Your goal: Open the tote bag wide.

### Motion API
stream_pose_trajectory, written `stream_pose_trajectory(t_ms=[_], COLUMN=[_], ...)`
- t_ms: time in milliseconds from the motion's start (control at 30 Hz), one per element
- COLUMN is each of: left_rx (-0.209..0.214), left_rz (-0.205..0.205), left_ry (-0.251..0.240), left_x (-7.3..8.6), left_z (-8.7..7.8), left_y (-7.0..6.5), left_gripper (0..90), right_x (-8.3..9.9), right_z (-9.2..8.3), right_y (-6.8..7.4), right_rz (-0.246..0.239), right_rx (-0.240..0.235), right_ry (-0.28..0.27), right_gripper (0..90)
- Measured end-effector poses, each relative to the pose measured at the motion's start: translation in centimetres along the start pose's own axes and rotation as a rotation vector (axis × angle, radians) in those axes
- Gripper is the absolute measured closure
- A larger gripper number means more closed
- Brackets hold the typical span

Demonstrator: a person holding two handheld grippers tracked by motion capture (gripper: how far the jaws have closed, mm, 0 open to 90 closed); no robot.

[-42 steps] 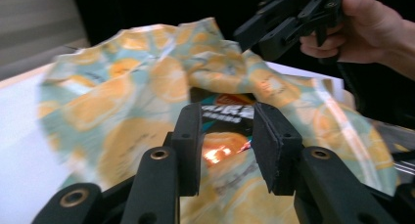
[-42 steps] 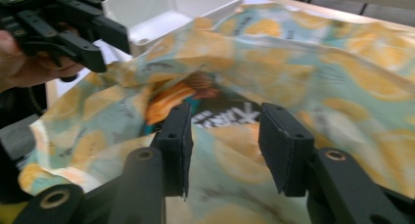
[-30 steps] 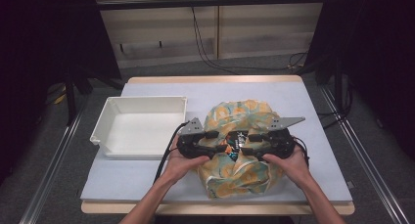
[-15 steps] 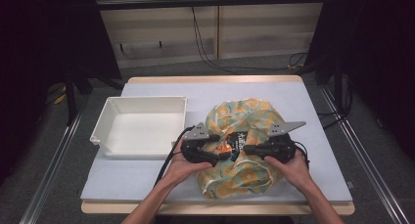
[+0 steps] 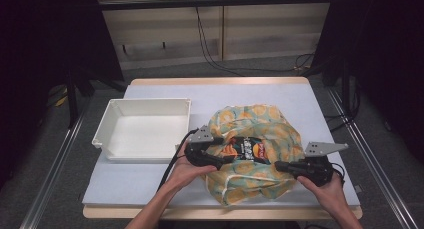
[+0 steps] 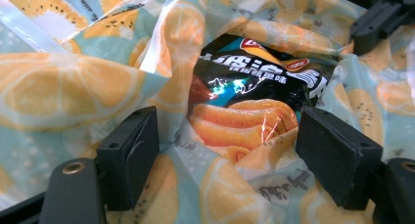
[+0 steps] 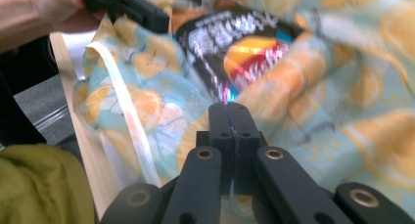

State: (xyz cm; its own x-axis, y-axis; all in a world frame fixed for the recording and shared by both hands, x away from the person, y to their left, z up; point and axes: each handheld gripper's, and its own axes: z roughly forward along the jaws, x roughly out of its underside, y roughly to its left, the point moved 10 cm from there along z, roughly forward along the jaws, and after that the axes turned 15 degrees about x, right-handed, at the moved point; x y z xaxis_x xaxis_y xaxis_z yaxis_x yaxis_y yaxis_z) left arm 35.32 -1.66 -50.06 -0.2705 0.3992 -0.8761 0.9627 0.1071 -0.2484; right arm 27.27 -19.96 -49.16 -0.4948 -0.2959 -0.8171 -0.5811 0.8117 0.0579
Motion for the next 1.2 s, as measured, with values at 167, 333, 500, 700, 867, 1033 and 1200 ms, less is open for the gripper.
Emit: stream_pose_trajectory(t_ms=[167,333,500,700,867,1033,1200], left_rx=[0.004,0.001,0.003,0.007,0.025,0.071,0.134], left_rz=[0.002,-0.001,0.01,0.007,0.036,0.061,0.082], left_ry=[0.006,0.005,0.006,-0.011,-0.042,-0.042,-0.037], left_x=[0.1,0.2,0.2,-0.3,-1.8,-3.2,-4.7], left_z=[0.0,0.0,0.1,-0.5,-1.4,-1.2,0.2], left_y=[0.0,0.0,-0.1,-0.4,-1.7,-3.3,-4.6], left_gripper=[23.8,24.3,24.9,29.7,37.4,43.8,55.3], right_x=[2.0,3.7,5.6,4.4,2.6,0.6,-1.6], right_z=[-0.6,-0.9,-1.0,-1.4,-2.1,-2.7,-2.5], right_y=[-0.3,-0.6,-0.8,-0.9,-0.8,-0.9,-1.2], right_rz=[0.009,0.027,0.024,0.026,0.021,0.03,0.039], right_rx=[0.02,0.039,0.049,0.051,0.051,0.053,0.065], right_ry=[0.035,0.061,0.113,0.053,0.006,-0.043,-0.08], right_gripper=[90.0,90.0,90.0,87.8,75.7,62.4,58.4])
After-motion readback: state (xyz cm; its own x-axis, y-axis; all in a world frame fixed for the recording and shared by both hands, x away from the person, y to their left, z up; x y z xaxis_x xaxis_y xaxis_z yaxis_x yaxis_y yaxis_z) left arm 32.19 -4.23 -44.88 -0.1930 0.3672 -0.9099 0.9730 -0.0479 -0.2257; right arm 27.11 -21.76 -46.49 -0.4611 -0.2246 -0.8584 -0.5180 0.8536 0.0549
